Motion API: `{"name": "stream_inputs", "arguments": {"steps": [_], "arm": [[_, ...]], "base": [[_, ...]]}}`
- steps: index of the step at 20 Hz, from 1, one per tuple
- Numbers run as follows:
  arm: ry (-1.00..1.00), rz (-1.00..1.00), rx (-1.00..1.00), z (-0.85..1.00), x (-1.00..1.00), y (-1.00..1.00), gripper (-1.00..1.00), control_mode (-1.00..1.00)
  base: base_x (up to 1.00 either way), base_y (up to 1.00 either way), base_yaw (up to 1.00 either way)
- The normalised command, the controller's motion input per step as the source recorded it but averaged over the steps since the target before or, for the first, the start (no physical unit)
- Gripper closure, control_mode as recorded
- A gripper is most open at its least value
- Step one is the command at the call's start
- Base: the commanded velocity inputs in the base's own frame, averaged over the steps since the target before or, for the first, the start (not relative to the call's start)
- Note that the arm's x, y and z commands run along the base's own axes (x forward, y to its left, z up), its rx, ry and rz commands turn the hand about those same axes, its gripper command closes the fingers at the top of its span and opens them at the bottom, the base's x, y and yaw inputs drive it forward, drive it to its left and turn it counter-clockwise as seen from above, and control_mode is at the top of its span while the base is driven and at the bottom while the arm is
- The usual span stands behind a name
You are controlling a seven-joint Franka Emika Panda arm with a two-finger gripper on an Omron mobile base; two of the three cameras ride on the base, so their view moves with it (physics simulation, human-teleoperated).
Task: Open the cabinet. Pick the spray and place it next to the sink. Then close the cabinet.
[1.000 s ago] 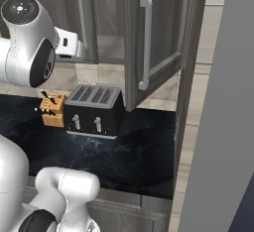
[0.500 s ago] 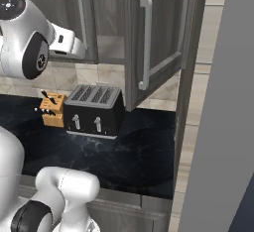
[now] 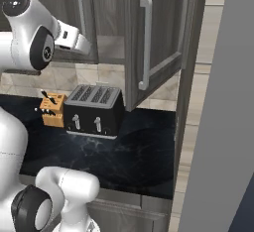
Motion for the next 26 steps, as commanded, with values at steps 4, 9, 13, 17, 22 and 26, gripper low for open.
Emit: {"name": "stream_inputs", "arguments": {"steps": [4,9,13,17,22,26], "arm": [[0.02,0.02,0.00,0.00,0.79,-0.15,-1.00,-1.00],[0.03,0.00,0.00,0.00,0.63,-0.01,-1.00,-1.00],[0.02,0.00,0.00,0.00,0.60,0.00,-1.00,-1.00],[0.02,0.00,0.00,0.00,0.41,0.00,-1.00,-1.00],[0.00,0.00,0.00,0.00,0.26,0.00,-1.00,-1.00],[0.00,0.00,0.00,-0.01,0.15,0.00,-1.00,-1.00]], "base": [[0.00,0.00,0.00],[0.00,0.00,0.00],[0.00,0.00,0.00],[0.00,0.00,0.00],[0.00,0.00,0.00],[0.00,0.00,0.00]]}}
